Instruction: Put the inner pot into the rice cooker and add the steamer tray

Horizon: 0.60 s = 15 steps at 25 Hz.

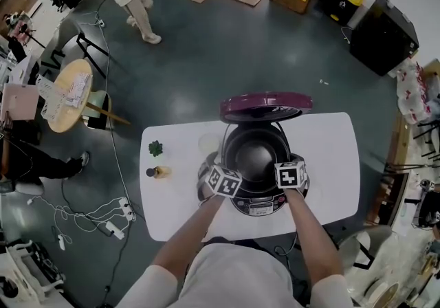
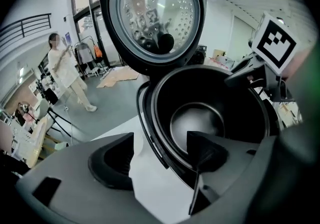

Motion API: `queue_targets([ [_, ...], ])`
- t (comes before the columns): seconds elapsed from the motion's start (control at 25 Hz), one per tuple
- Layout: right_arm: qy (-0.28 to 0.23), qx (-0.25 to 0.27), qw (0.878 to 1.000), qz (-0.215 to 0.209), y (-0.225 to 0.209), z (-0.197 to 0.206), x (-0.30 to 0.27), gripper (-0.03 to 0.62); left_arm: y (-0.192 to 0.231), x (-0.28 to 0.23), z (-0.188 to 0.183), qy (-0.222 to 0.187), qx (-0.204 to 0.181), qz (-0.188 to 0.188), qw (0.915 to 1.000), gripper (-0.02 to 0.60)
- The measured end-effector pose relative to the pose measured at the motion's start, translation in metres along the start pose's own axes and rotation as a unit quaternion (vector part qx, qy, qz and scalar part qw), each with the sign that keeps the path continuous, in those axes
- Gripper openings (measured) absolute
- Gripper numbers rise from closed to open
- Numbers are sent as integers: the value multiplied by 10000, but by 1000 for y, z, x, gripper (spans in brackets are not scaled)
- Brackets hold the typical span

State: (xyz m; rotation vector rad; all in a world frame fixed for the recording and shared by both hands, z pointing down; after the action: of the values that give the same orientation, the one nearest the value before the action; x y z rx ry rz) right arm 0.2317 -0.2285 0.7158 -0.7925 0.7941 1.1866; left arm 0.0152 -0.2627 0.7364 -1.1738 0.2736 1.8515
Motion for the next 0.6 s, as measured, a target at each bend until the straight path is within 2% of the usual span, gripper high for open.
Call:
queue_targets([
  [0.2,0,151,9995,272,-3,-1,-1,110,2,-3,0,15,137,111,9998,367],
  [0.28,-37,146,9996,246,-2,0,-1,181,4,-3,1,19,146,143,9998,387],
  [0.6,-459,102,9989,41,4,6,15,189,1,27,-3,-286,663,701,9949,380],
])
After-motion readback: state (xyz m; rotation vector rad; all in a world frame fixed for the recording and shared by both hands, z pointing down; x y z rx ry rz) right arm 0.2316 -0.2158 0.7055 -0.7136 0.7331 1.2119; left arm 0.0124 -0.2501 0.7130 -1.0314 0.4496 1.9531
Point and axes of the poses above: the fingertips, and each gripper's own axes: x backward along the fingers, y to its left, z out of its underside, the point moved 2 cm from there along x, backward along the fingers, and after that the axes turned 15 degrees about -z, right-handed, at the moved point
